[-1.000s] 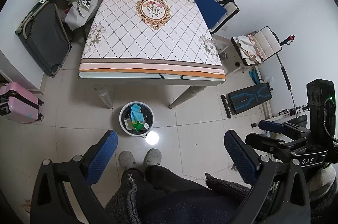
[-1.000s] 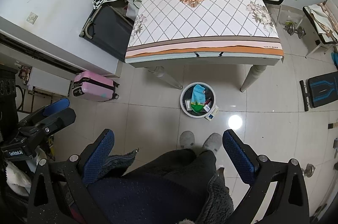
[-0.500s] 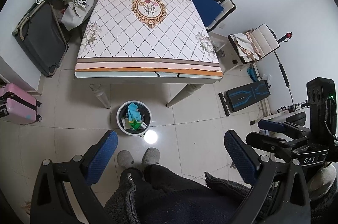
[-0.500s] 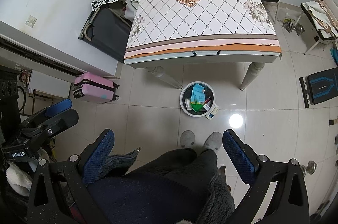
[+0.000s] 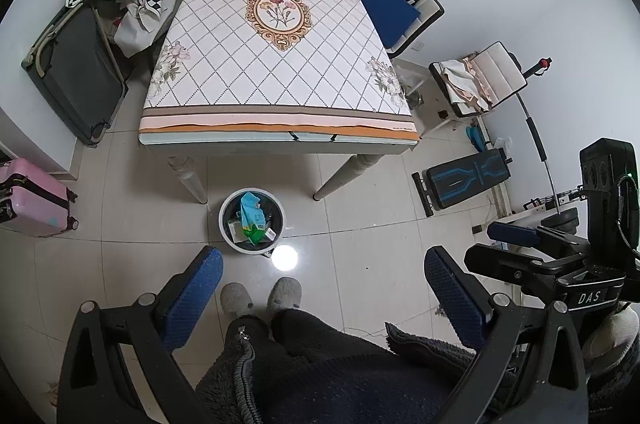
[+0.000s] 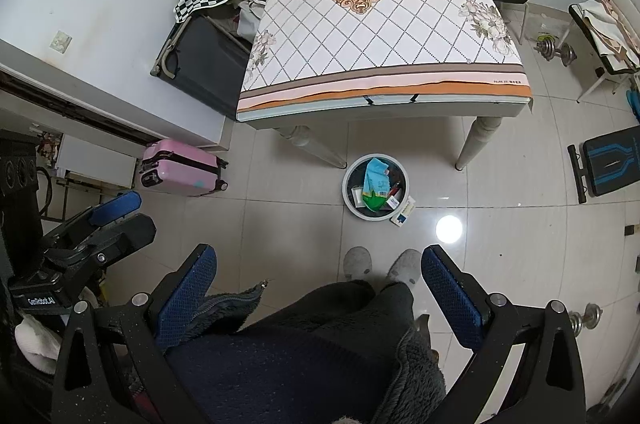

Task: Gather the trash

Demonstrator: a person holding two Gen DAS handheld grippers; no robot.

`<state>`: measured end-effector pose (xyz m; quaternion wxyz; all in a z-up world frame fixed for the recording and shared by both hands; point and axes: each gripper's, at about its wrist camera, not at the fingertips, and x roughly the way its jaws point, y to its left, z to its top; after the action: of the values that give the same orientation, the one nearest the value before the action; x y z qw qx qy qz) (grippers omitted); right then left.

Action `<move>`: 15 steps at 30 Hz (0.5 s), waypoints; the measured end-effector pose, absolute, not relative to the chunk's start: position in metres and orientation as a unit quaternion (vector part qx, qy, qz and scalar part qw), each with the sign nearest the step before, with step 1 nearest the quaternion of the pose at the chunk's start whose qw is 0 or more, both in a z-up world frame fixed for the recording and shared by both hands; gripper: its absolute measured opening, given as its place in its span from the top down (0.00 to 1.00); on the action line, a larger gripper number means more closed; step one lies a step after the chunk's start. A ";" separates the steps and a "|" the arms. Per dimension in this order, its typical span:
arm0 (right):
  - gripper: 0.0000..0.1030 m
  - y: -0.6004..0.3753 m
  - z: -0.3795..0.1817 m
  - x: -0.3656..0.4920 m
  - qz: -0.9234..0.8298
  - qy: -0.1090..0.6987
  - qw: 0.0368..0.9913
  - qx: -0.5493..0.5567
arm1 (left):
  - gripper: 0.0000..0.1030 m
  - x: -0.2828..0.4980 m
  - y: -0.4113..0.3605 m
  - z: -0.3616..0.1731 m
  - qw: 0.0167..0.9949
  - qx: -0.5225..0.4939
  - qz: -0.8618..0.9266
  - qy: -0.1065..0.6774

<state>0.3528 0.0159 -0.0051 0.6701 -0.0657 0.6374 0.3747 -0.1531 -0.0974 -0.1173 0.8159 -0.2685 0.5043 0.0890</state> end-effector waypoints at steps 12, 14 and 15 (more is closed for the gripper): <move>0.00 0.015 -0.005 0.351 0.376 0.637 0.669 -0.065 | 0.00 -0.154 -0.099 -0.118 0.816 -0.269 0.089 0.505; 0.00 0.014 -0.005 0.351 0.377 0.637 0.669 -0.066 | 0.00 -0.154 -0.101 -0.118 0.815 -0.269 0.090 0.505; 0.00 0.014 -0.005 0.351 0.377 0.638 0.668 -0.066 | 0.00 -0.156 -0.103 -0.119 0.815 -0.270 0.091 0.505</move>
<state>0.3512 0.0143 -0.0052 0.6684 -0.0661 0.6375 0.3773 -0.1557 -0.1026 -0.1191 0.8151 -0.2696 0.5047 0.0905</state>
